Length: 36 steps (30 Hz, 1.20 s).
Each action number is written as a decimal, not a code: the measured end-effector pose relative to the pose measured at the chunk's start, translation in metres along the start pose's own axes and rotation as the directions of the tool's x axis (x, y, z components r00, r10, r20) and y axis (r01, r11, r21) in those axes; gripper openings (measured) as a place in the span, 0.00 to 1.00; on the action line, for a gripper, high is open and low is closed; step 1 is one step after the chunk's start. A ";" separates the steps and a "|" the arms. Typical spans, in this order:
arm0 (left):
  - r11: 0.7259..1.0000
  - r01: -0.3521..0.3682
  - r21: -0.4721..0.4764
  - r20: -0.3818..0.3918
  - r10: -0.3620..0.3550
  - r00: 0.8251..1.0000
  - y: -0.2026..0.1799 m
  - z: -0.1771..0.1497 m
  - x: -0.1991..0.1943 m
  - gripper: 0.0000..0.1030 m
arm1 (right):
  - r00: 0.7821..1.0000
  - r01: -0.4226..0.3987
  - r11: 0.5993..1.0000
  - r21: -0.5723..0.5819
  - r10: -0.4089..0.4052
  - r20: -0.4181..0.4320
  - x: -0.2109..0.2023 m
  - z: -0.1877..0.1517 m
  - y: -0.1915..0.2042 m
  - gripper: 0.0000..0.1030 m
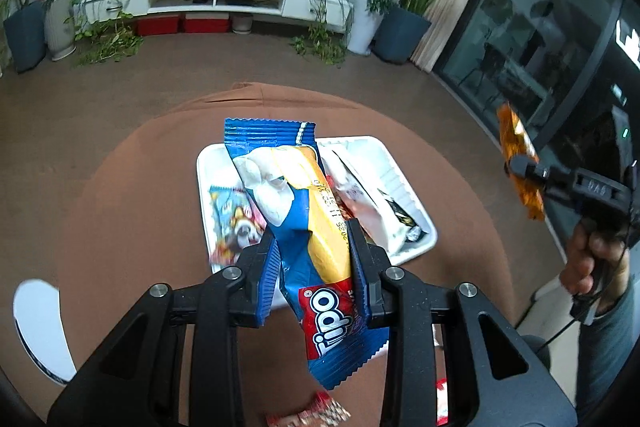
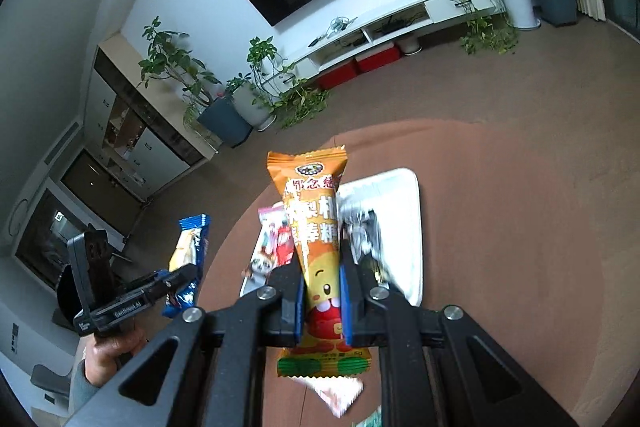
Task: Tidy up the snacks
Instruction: 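Carry the blue bar and orange snack over the white tray, then lower both snacks into the tray and open both tools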
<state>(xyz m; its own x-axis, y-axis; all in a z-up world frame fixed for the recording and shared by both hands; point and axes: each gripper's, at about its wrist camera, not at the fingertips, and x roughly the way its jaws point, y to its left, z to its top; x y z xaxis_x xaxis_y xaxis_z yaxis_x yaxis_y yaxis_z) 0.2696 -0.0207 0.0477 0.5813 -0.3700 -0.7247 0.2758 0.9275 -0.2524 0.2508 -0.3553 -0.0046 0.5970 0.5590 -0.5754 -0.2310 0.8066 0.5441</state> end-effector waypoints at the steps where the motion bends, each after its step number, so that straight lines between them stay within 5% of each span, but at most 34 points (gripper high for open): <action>1: 1.000 -0.009 0.021 -0.013 0.010 1.000 -0.003 0.005 0.009 0.29 | 1.000 0.005 1.000 -0.004 -0.005 -0.007 0.009 0.005 0.001 0.14; 14: 0.993 -0.070 0.099 -0.146 0.085 0.986 0.015 0.012 0.109 0.29 | 0.980 0.125 0.991 -0.038 -0.129 -0.154 0.118 0.017 -0.018 0.15; 26: 0.988 -0.083 0.128 -0.159 0.103 0.982 0.009 0.007 0.149 0.30 | 0.941 0.247 0.964 -0.094 -0.262 -0.215 0.153 0.005 -0.033 0.15; 31: 0.988 -0.073 0.137 -0.161 0.095 0.982 0.007 0.006 0.158 0.31 | 0.932 0.273 0.956 -0.107 -0.290 -0.216 0.155 -0.001 -0.034 0.32; 34: 0.990 -0.069 0.124 -0.150 0.087 0.985 0.009 0.007 0.156 0.42 | 0.931 0.288 0.950 -0.124 -0.308 -0.196 0.149 -0.002 -0.032 0.51; 36: 0.992 -0.068 0.106 -0.134 0.082 0.988 0.010 0.007 0.150 0.50 | 0.933 0.295 0.947 -0.128 -0.314 -0.174 0.141 -0.001 -0.030 0.54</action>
<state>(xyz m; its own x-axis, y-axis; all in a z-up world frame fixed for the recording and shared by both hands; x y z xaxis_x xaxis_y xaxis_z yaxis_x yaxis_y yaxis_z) 0.3647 -0.0669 -0.0589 0.4938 -0.2823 -0.8225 0.3155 0.9395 -0.1330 0.3406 -0.3004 -0.1022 0.4958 0.3020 -0.8142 -0.1409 0.9531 0.2677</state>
